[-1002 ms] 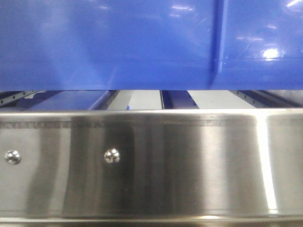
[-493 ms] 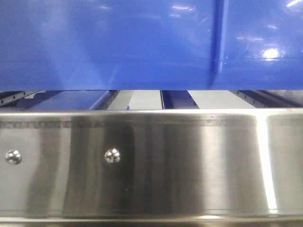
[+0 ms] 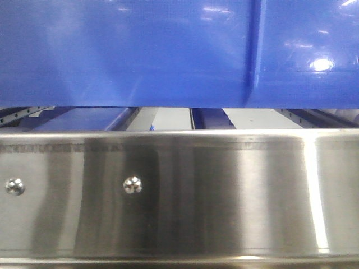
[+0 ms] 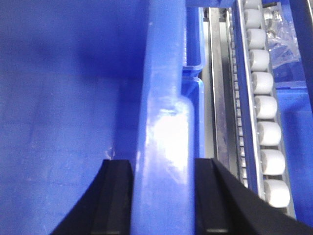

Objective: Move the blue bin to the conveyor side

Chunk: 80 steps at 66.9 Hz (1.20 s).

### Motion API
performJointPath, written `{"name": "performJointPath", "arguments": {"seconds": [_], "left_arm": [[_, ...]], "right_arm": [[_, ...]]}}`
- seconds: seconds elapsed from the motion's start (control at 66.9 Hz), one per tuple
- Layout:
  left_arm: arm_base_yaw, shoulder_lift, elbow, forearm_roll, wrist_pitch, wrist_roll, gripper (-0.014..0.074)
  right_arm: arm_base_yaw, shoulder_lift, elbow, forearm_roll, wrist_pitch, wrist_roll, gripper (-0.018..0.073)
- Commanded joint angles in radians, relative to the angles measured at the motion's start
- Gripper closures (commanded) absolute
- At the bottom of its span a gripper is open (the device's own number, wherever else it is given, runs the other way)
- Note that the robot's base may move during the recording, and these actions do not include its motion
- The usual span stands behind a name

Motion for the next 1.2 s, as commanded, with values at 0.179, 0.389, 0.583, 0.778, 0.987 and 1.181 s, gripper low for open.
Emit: {"name": "performJointPath", "arguments": {"seconds": [0.179, 0.389, 0.583, 0.778, 0.987, 1.181], "left_arm": [[-0.003, -0.021, -0.006, -0.007, -0.002, 0.004, 0.061], [-0.003, -0.093, -0.006, -0.011, -0.002, 0.004, 0.061], [-0.036, -0.202, -0.006, -0.03, -0.002, -0.003, 0.061], [-0.16, -0.286, -0.006, 0.011, -0.002, -0.064, 0.0613], [-0.332, -0.344, -0.006, 0.178, -0.002, -0.208, 0.0613], [-0.406, -0.384, -0.006, 0.242, -0.002, -0.246, 0.0613]], "right_arm": [[0.006, -0.065, -0.001, 0.016, -0.002, -0.008, 0.064], [0.006, -0.138, -0.001, 0.013, -0.002, -0.008, 0.064], [0.006, -0.222, -0.001, 0.0, -0.002, -0.039, 0.064], [0.006, -0.295, -0.001, -0.02, -0.002, -0.073, 0.064], [0.006, -0.365, -0.001, -0.02, -0.002, -0.122, 0.064], [0.006, -0.421, -0.001, -0.02, -0.002, -0.122, 0.064]]}}
